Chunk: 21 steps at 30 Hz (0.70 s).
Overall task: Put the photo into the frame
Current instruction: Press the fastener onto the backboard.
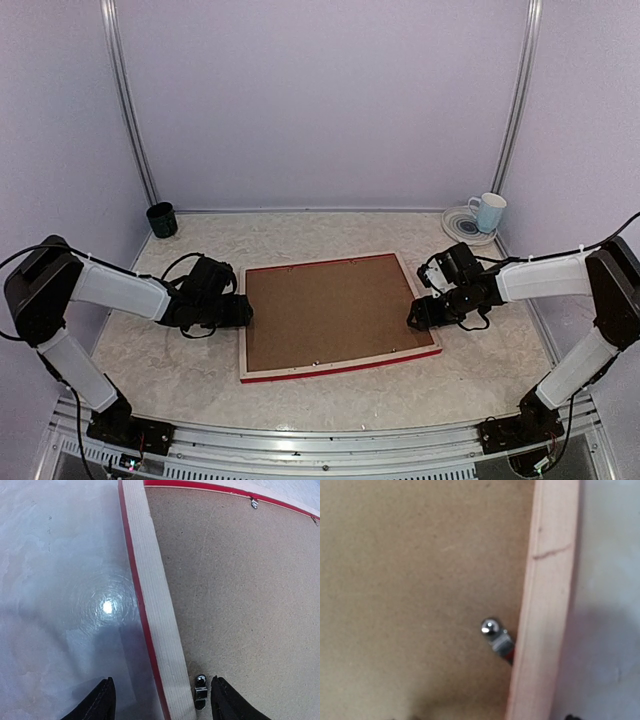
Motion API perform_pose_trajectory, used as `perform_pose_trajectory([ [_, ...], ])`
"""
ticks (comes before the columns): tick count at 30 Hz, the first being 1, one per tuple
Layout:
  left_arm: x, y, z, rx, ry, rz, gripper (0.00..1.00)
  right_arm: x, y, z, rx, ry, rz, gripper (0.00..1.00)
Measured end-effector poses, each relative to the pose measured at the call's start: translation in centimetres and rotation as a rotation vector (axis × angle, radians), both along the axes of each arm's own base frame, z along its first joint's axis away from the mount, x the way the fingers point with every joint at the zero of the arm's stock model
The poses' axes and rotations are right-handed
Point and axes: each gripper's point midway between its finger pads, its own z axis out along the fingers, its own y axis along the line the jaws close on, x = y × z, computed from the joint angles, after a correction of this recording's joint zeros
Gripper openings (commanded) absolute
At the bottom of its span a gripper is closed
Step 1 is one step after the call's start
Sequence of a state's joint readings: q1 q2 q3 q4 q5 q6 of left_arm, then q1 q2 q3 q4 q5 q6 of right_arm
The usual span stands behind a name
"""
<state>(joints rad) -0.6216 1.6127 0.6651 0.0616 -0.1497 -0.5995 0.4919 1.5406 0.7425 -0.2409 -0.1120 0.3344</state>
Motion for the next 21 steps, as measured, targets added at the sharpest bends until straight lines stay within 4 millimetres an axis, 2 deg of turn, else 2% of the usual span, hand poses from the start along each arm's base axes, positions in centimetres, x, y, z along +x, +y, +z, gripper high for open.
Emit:
perform_pose_trajectory([
  [21, -1.2, -0.4, 0.0, 0.028, 0.019, -0.029, 0.65, 0.0, 0.0, 0.0, 0.001, 0.001, -0.003, 0.73],
])
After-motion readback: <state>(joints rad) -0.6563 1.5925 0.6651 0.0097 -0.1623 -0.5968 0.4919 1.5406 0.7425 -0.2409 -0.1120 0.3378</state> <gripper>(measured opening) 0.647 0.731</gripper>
